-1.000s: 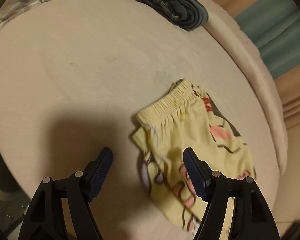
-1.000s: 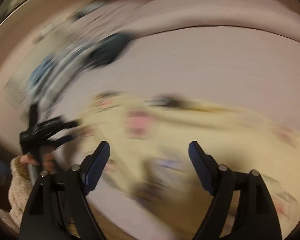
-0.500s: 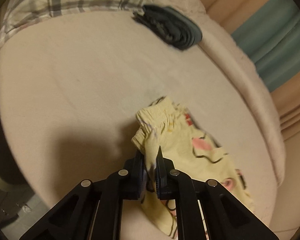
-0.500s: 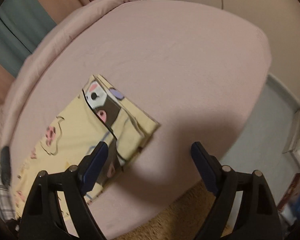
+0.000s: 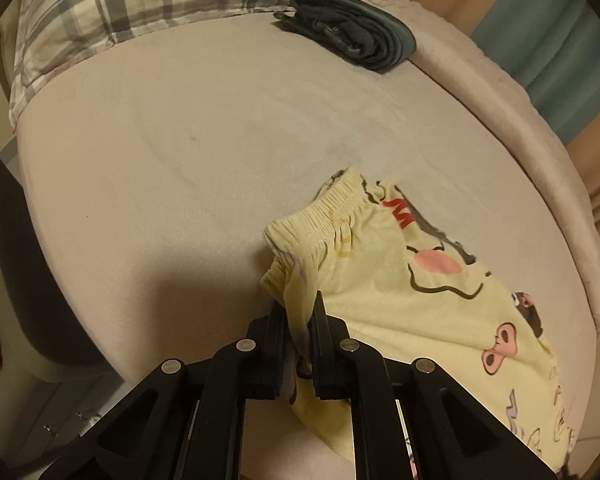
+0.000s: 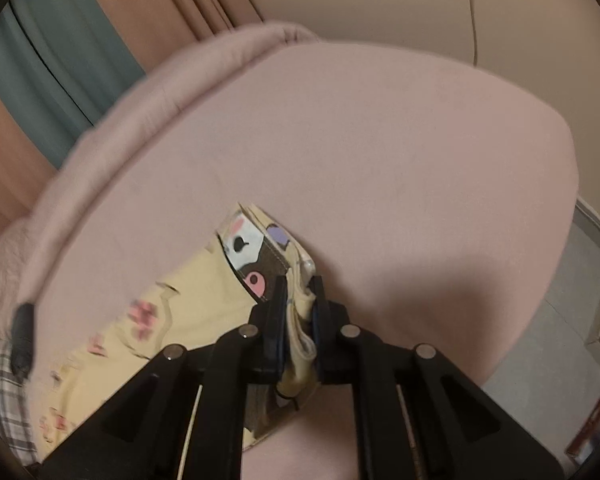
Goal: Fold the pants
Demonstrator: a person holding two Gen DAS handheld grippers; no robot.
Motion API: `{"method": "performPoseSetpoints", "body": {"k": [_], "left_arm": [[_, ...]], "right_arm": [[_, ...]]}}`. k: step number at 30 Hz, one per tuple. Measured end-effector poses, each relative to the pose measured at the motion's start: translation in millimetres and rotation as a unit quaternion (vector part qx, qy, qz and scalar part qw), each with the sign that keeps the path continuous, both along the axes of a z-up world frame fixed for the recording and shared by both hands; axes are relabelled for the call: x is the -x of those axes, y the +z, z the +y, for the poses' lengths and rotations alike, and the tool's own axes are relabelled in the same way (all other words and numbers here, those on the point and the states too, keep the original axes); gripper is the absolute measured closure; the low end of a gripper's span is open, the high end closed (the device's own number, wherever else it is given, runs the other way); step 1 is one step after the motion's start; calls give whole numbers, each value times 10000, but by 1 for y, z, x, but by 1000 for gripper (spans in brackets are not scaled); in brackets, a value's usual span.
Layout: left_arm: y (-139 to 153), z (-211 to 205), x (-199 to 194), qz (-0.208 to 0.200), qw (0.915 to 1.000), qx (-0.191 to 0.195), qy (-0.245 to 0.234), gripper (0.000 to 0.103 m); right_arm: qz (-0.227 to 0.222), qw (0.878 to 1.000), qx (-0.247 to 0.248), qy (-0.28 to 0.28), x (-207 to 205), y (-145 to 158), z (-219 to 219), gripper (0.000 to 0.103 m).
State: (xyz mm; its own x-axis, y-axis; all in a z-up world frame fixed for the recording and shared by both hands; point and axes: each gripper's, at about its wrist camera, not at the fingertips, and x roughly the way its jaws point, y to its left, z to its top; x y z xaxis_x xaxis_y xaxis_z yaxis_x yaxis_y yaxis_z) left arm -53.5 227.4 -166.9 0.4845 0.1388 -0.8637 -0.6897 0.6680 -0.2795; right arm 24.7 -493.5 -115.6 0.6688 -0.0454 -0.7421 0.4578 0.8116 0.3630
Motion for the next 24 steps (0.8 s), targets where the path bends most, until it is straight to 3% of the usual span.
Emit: {"method": "performPoseSetpoints", "body": {"k": [3, 11, 13, 16, 18, 21, 24], "left_arm": [[-12, 2, 3, 122, 9998, 122, 26, 93], [-18, -2, -1, 297, 9995, -12, -66, 87], [-15, -4, -2, 337, 9993, -57, -157, 85], [-8, -1, 1, 365, 9993, -50, -114, 65], [-2, 3, 6, 215, 9997, 45, -59, 46], [11, 7, 6, -17, 10000, 78, -25, 43], [18, 7, -4, -77, 9998, -157, -70, 43]], "right_arm": [[11, 10000, 86, -46, 0, 4, -1, 93], [775, 9968, 6, -178, -6, -44, -6, 93], [988, 9949, 214, -36, -12, -36, -2, 88], [1316, 9871, 909, 48, -19, -11, 13, 70], [1107, 9852, 1285, 251, -22, 12, 30, 67], [842, 9832, 1433, 758, -43, 40, 72, 49], [503, 9747, 1161, 1844, -72, 52, 141, 47]]}}
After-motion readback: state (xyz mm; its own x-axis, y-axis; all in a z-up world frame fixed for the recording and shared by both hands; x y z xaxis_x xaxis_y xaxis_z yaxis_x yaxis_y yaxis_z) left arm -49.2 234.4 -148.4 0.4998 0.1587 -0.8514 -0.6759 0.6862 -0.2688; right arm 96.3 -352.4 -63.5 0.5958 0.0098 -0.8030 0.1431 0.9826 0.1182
